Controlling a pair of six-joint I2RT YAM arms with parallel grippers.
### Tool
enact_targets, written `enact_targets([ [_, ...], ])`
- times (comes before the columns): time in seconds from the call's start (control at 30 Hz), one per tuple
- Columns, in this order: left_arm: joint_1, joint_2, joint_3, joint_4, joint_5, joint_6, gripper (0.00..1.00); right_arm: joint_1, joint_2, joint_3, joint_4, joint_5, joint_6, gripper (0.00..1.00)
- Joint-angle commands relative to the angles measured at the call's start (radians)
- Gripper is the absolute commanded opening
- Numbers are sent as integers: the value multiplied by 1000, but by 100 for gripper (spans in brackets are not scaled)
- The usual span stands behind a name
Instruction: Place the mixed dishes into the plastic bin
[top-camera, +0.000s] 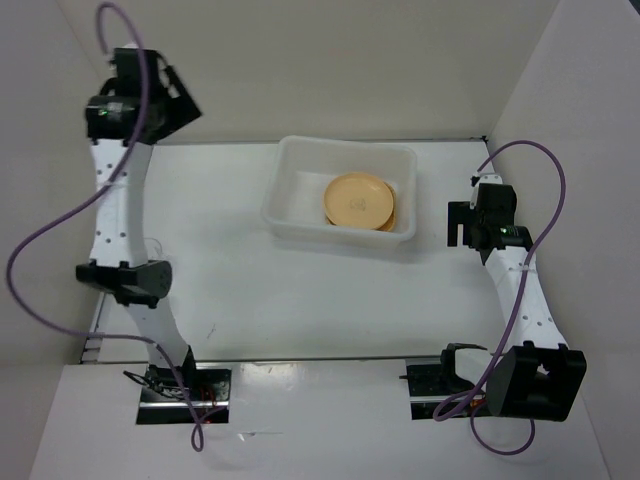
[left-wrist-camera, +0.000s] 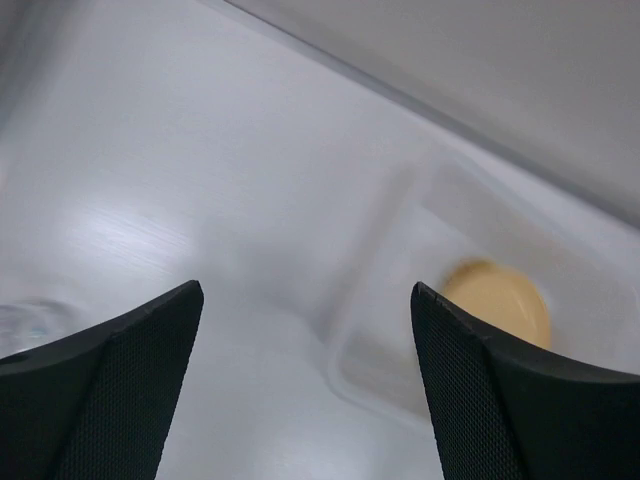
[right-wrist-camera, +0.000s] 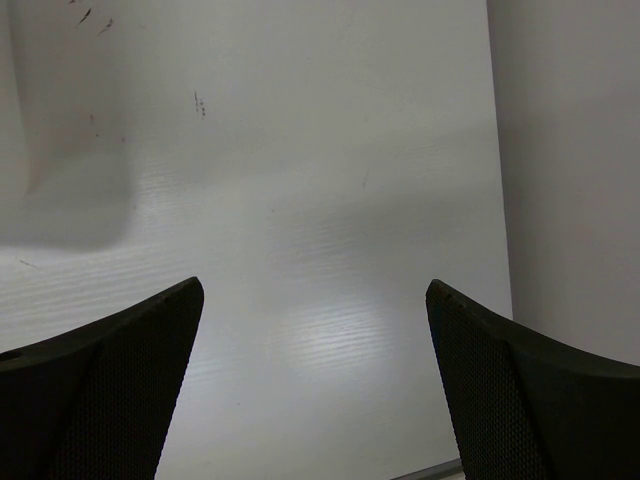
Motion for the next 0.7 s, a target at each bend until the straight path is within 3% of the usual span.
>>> enact_targets([
  [0.0,163,-72,-272,23,-74,-18,91,9,-16,15,23,4,6,96],
  [0.1,295,-177,-513,164,81,-6,90,9,-16,15,23,-6,6,96],
  [0.13,316,-207,-679,203,104,3,88,9,-16,15,23,-6,6,96],
  [0.27,388,-300,-938,298,157,26,79,9,-16,15,23,-6,6,96],
  [0.5,496,-346,-1167,360,216,77,77,18,-7,15,23,-6,6,96],
  [0.67,517,-346,-1239,405,235,88,77,18,3,15,23,-6,6,96],
])
